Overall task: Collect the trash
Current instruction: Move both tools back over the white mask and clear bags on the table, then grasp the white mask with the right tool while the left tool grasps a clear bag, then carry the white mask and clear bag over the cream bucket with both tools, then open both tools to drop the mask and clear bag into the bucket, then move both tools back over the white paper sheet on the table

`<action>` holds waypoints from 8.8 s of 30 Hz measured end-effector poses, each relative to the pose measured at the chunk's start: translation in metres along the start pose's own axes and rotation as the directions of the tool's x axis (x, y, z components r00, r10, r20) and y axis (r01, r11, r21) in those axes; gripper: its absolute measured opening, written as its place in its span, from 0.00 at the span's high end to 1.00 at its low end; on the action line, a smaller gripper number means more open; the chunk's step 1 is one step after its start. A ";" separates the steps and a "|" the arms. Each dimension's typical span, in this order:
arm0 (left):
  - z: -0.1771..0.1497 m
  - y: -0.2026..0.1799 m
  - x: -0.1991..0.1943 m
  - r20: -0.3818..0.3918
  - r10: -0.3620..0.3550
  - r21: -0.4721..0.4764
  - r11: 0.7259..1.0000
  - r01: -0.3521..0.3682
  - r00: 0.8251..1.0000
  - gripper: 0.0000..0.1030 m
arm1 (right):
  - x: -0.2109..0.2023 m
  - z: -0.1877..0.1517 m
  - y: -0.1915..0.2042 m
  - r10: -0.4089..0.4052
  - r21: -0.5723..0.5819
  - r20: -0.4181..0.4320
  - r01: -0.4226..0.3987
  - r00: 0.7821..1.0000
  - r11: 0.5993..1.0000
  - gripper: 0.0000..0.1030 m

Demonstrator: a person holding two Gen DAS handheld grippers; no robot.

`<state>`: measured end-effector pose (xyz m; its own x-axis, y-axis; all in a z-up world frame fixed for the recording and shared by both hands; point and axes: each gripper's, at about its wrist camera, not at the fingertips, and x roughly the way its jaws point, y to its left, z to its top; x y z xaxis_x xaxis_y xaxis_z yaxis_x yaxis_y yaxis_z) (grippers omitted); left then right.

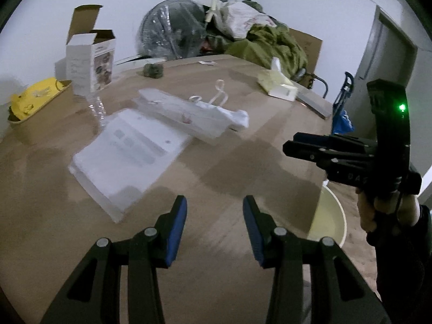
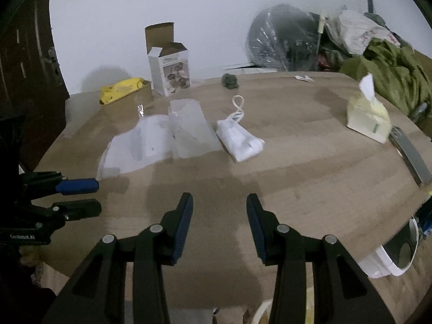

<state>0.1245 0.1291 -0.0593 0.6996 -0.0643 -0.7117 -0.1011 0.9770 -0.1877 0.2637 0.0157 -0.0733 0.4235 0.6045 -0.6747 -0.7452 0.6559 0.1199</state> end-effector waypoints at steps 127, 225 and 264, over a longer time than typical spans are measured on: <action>0.039 -0.089 0.050 0.026 -0.080 0.143 0.987 0.076 0.996 0.89 | -0.091 -0.068 -0.071 -0.236 0.133 0.065 0.226 0.969 0.965 0.83; -0.018 -0.107 0.022 0.036 -0.147 0.165 0.976 0.139 0.989 0.58 | -0.092 -0.098 -0.062 -0.256 0.168 0.069 0.242 0.964 0.956 0.56; -0.042 0.101 -0.053 0.120 0.234 -0.339 0.923 -0.182 0.965 0.51 | 0.099 0.051 0.095 0.100 -0.183 -0.050 -0.107 0.994 0.977 0.38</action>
<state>0.0475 0.2227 -0.0692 0.7363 0.1910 -0.6491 -0.4602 0.8446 -0.2735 0.2611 0.1605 -0.0912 0.3206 0.6433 -0.6953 -0.8680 0.4933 0.0562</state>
